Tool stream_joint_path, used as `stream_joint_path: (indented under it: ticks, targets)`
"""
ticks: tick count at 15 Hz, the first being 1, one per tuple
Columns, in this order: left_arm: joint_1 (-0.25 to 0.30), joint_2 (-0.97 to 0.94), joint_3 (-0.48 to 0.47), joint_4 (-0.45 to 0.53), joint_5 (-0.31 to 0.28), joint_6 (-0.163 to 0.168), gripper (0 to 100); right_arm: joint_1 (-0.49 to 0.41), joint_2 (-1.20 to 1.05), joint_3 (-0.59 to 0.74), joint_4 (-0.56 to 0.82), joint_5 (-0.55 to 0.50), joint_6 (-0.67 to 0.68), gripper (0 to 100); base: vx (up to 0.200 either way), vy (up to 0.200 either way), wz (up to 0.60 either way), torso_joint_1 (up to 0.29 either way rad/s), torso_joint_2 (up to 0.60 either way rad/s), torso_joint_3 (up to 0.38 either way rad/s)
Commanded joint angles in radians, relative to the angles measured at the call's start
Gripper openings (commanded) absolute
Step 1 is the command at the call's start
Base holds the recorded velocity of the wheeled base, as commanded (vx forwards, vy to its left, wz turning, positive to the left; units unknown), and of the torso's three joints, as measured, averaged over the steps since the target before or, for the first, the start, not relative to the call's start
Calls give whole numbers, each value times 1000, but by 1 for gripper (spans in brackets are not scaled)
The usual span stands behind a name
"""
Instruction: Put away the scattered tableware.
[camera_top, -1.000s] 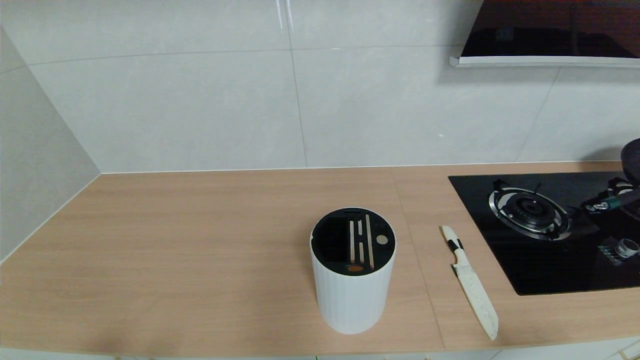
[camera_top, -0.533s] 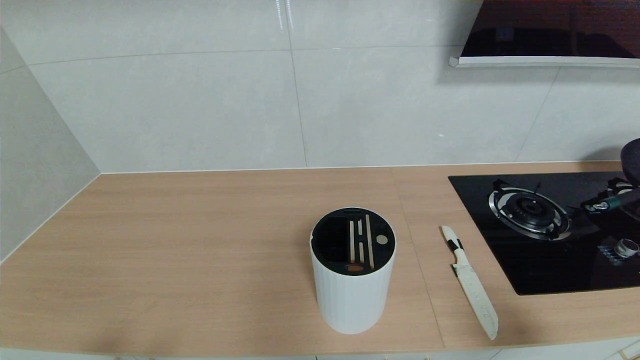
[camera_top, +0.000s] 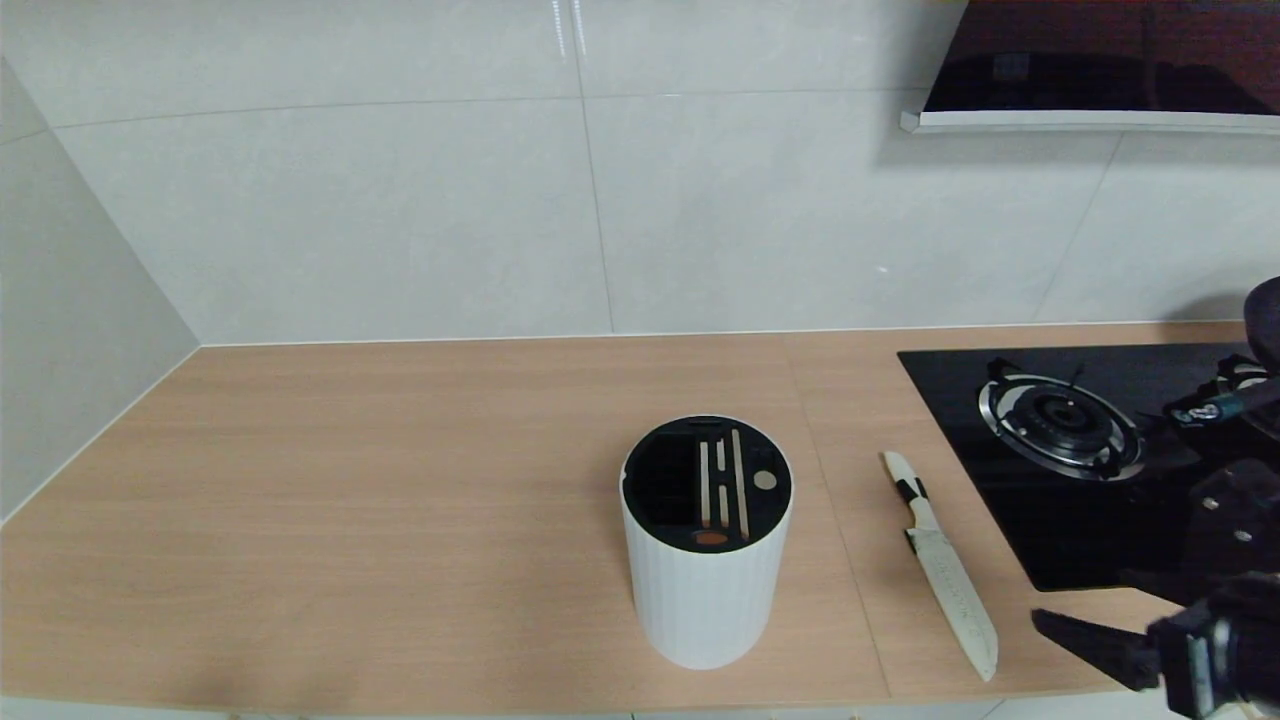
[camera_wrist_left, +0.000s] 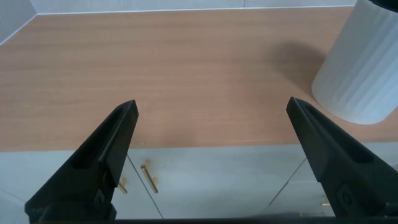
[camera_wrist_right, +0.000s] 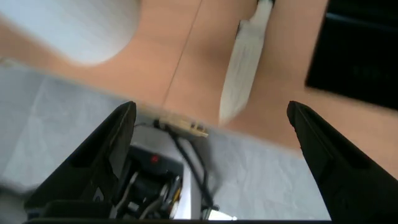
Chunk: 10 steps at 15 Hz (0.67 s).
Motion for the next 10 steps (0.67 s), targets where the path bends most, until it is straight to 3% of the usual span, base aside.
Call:
stream_joint_path:
  ticks: [1, 7, 10]
  targets:
    - [0, 2, 0, 0, 0, -2, 100, 28, 395, -42, -236, -62, -1, 100, 0, 0, 0, 0, 0, 0]
    - [0, 2, 0, 0, 0, 0, 100, 28, 633, -104, -378, -127, 4, 100, 0, 0, 0, 0, 0, 0]
    - [0, 2, 0, 0, 0, 0, 100, 30, 771, -107, -555, -217, 2, 100, 0, 0, 0, 0, 0, 0]
